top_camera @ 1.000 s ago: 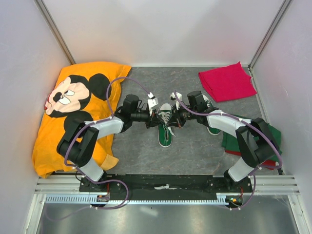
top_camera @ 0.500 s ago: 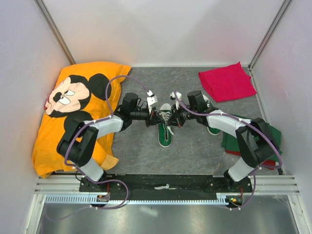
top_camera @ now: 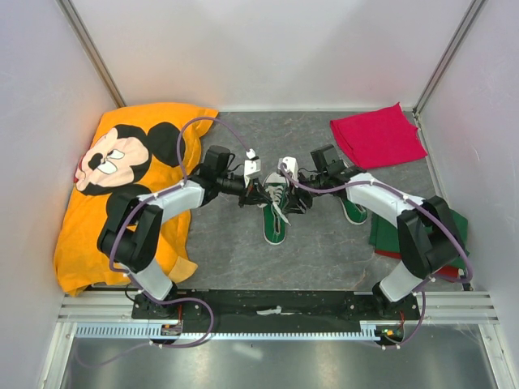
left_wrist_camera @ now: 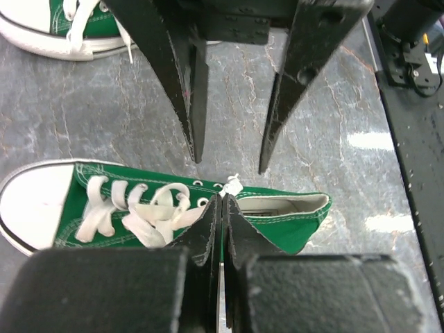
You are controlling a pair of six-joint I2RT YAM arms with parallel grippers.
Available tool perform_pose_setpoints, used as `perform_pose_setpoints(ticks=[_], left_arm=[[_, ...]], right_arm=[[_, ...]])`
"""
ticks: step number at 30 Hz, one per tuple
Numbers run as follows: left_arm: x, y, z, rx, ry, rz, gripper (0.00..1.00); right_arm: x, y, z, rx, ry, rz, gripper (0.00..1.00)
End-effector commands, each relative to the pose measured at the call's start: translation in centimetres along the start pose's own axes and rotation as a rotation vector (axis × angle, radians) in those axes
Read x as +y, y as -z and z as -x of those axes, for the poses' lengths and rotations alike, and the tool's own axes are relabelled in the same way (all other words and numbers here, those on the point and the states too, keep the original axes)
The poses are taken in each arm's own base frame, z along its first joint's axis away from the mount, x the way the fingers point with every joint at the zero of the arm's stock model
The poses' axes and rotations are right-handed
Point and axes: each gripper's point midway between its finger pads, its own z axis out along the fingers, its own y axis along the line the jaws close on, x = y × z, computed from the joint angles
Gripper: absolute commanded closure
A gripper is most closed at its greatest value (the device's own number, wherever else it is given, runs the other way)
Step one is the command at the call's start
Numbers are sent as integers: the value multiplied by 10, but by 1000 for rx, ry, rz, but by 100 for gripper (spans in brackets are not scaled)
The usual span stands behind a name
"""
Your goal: Tie the shoes
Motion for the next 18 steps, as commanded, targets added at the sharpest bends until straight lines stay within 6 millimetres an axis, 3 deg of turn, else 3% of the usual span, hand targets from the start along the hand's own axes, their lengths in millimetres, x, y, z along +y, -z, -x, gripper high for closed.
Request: perform_pose_setpoints(ticks=[1, 12, 18], left_arm=[[-4, 1, 5, -4, -92, -87, 98], [-4, -2, 8, -11, -123, -140, 98], [-5, -3, 5, -10, -117, -163, 99]], right_arm=[[0, 9, 25, -38, 253, 52, 49], [7, -14, 38, -63, 342, 118, 51], [5, -24, 43, -70, 366, 119, 58]])
